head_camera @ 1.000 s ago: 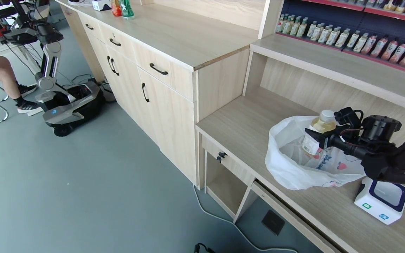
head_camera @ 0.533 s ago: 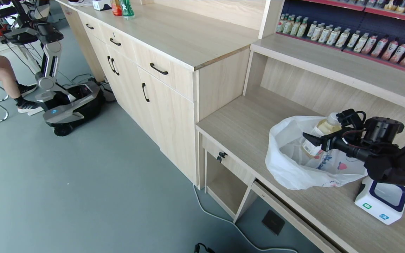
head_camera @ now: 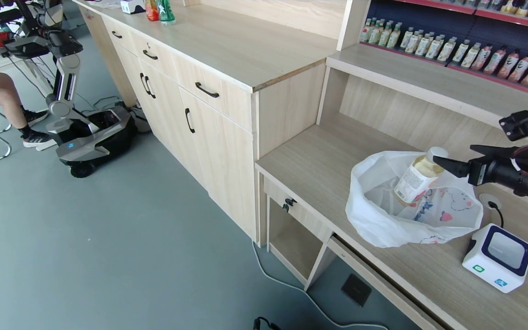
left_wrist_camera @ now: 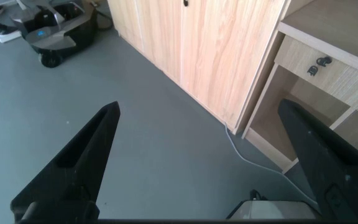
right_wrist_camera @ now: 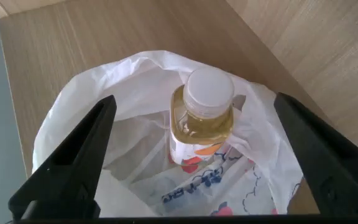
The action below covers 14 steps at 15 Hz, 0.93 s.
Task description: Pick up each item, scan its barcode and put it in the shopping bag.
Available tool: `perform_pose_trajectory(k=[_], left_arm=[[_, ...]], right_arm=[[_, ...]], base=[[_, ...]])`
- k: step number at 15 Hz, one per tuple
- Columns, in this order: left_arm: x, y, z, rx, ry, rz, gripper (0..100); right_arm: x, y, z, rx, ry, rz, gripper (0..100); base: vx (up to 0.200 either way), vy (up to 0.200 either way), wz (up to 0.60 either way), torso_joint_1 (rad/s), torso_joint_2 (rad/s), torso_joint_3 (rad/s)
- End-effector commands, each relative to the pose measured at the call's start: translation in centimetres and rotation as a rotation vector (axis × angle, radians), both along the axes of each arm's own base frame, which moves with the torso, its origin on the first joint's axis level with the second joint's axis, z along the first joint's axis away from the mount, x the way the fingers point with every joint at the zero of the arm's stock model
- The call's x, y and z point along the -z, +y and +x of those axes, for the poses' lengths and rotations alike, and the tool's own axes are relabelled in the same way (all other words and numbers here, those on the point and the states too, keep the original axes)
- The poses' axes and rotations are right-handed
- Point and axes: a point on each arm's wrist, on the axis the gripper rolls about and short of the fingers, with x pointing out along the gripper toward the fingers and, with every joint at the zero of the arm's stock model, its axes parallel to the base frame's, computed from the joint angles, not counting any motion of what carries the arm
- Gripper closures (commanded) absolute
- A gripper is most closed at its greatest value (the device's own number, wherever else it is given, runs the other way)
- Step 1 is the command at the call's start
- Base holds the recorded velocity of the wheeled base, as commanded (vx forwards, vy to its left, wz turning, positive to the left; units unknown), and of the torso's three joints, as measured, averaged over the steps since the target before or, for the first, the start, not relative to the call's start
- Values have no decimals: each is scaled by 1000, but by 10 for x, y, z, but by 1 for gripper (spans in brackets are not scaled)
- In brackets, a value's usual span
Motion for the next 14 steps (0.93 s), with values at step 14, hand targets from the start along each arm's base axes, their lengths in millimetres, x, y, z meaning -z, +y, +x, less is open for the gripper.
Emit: perform_pose_trajectory(k=[14], left_arm=[[0, 0, 0, 1, -1, 0, 0]], right_arm=[[-18, -135, -176, 1181, 508, -330, 0]], base=[[0, 0, -514, 1, 2, 4]])
